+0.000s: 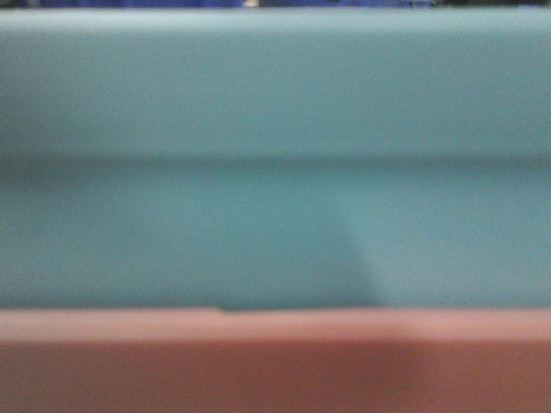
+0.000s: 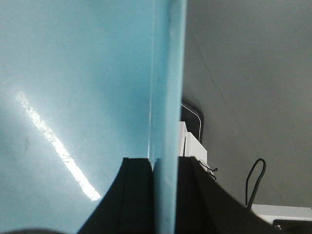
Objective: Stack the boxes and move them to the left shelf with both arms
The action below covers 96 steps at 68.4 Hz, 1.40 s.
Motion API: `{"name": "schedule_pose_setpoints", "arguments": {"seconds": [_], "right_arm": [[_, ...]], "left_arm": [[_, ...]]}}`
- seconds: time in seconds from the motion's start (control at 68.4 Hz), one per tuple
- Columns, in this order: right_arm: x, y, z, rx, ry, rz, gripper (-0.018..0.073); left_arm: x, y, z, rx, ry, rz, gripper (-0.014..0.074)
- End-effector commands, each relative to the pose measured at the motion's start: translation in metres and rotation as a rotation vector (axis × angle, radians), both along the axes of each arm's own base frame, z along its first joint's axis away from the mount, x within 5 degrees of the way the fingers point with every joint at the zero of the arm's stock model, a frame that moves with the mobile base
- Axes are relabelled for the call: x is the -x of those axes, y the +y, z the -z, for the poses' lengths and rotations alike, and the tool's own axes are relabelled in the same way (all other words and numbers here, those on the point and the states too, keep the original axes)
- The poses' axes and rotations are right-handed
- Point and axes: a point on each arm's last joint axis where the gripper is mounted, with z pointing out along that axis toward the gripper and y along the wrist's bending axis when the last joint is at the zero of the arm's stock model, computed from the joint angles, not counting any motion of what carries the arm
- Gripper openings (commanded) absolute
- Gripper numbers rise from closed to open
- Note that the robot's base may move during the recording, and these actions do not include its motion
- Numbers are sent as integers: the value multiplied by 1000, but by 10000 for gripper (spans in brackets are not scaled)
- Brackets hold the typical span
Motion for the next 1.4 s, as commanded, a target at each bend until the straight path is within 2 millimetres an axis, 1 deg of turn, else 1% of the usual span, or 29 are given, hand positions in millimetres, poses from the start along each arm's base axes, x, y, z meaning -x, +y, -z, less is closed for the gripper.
{"name": "schedule_pose_setpoints", "arguments": {"seconds": [0.0, 1.389], "right_arm": [[6, -10, -16, 14, -18, -5, 56], [6, -10, -16, 14, -18, -5, 56]], "left_arm": [[10, 9, -16, -21, 17, 5, -3], [10, 9, -16, -21, 17, 5, -3]]}}
